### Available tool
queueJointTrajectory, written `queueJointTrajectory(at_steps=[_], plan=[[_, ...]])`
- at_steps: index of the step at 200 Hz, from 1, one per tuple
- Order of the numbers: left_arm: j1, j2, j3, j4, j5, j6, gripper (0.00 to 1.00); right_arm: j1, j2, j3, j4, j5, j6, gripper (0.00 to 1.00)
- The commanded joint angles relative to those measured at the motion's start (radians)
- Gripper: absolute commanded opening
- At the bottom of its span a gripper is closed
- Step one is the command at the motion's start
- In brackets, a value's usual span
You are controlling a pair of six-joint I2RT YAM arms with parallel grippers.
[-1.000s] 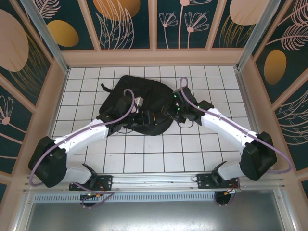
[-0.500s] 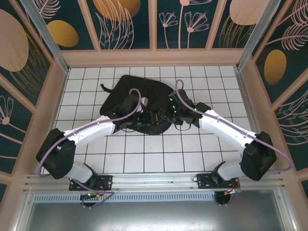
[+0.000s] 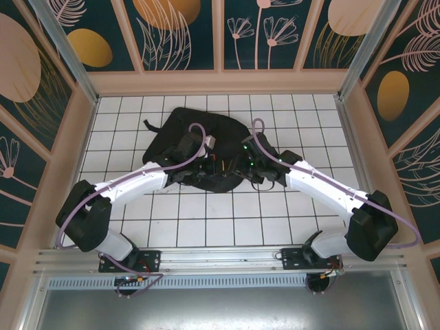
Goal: Pack the student bag
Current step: Zip the student bag at the center of the table.
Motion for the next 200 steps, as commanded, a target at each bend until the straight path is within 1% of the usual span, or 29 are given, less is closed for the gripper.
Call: queueJointTrajectory(at_steps=[1,10,17,39,56,85,117,129,151,166,185,200], plan=[[-0.003,-0.058,0.002,0.013,-0.029,0.002,0.0,0.009,-0.014,-0.045,0.034,-0.037,0.101,0.49],[-0.003,-0.065,0.002,0.02,-0.026,-0.008,0.0,0.009,-0.008,-0.059,0.061,-0.052,0.142,0.49],[-0.004,-0.07,-0.03,0.027,-0.022,-0.015,0.0,0.01,-0.003,-0.071,0.095,-0.07,0.169,0.49],[-0.006,-0.087,-0.051,0.039,-0.021,-0.028,0.0,0.01,0.026,-0.084,0.164,-0.113,0.222,0.46],[-0.009,-0.099,-0.06,0.043,-0.018,-0.031,0.0,0.011,0.043,-0.071,0.181,-0.111,0.23,0.44],[-0.013,-0.115,-0.077,0.051,-0.015,-0.042,0.0,0.011,0.045,-0.056,0.181,-0.085,0.246,0.44],[-0.016,-0.134,-0.095,0.07,-0.007,-0.061,0.0,0.016,0.064,-0.093,0.23,-0.098,0.313,0.44],[-0.017,-0.138,-0.102,0.078,-0.005,-0.069,0.0,0.017,0.074,-0.103,0.253,-0.099,0.323,0.42],[-0.021,-0.145,-0.115,0.087,-0.009,-0.076,0.0,0.025,0.098,-0.115,0.278,-0.095,0.343,0.35],[-0.02,-0.151,-0.119,0.087,-0.016,-0.077,0.0,0.041,0.106,-0.114,0.277,-0.086,0.354,0.25],[-0.021,-0.155,-0.121,0.083,-0.02,-0.075,0.0,0.062,0.102,-0.114,0.26,-0.058,0.362,0.16],[-0.021,-0.156,-0.121,0.083,-0.022,-0.074,0.0,0.072,0.097,-0.119,0.25,-0.037,0.363,0.06]])
